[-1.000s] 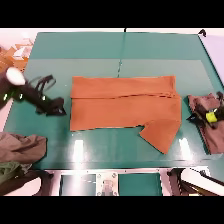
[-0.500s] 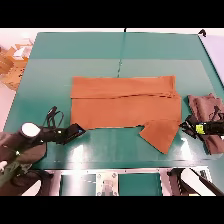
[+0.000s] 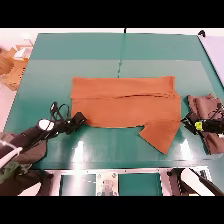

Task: Fold the shirts.

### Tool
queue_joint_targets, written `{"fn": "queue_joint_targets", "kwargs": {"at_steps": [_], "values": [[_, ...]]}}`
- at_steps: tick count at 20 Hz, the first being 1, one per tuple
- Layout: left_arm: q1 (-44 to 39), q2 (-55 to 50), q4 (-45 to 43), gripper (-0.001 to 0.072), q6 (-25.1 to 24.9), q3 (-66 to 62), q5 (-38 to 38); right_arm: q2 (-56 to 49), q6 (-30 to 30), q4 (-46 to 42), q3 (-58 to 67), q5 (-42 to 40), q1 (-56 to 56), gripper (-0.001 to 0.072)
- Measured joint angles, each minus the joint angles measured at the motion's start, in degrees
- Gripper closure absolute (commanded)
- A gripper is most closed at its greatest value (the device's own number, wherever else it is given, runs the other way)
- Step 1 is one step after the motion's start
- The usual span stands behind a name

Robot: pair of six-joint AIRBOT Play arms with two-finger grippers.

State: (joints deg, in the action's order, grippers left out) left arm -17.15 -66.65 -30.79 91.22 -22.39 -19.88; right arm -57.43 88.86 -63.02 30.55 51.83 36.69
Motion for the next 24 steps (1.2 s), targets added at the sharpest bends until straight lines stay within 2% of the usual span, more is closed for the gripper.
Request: {"fn": "queue_joint_targets", "kwargs": {"at_steps": [2, 5, 10, 14, 17, 19, 20, 21, 23, 24], "values": [[0.7, -2.19, -0.48, 0.0687, -1.84, -2.58, -0.87, 0.0, 0.0, 0.11, 0.0, -0.31, -0.04, 0.0281], [3.74, -3.69, -2.62, 0.0687, -4.33, -5.22, -6.36, 0.0, 0.09, -0.61, 0.0, 0.57, -0.02, 0.0281], [9.38, -4.28, -8.66, 0.0687, -6.69, -6.84, -16.24, 0.0, 1.57, -2.32, -0.22, 6.56, 0.98, 0.0281], [10.8, -4.44, -10.73, 0.0687, -8.61, -7.32, -18.95, -0.17, 2.12, -2.51, -3.26, 10.16, 1.25, 0.0281], [11.15, -4.48, -11.58, 0.0687, -9.53, -7.43, -19.63, -1.2, 0.57, 2.29, -7.08, 9.68, 1.4, 0.0281], [11.26, -4.48, -11.8, 0.0686, -9.94, -7.43, -19.82, -2.67, -2.8, 8.13, -9.49, 9.09, 1.38, 0.0292], [11.28, -4.48, -11.98, 0.0687, -10.12, -7.45, -19.87, -3.45, -5.05, 11.04, -10.4, 8.66, 1.38, 0.0398], [11.32, -4.48, -12.09, 0.0687, -10.34, -7.63, -20.13, -4.15, -7.23, 13.35, -11.04, 8.13, 1.36, 0.0583], [11.32, -4.55, -13.42, 0.0688, -10.6, -8.79, -21.44, -5.01, -11.76, 17.46, -11.3, 7.48, 1.33, 0.0696], [11.32, -4.61, -15.04, 0.0688, -10.67, -9.81, -22.86, -5.25, -13.29, 19.17, -10.75, 8.2, 1.31, 0.0697]]}}
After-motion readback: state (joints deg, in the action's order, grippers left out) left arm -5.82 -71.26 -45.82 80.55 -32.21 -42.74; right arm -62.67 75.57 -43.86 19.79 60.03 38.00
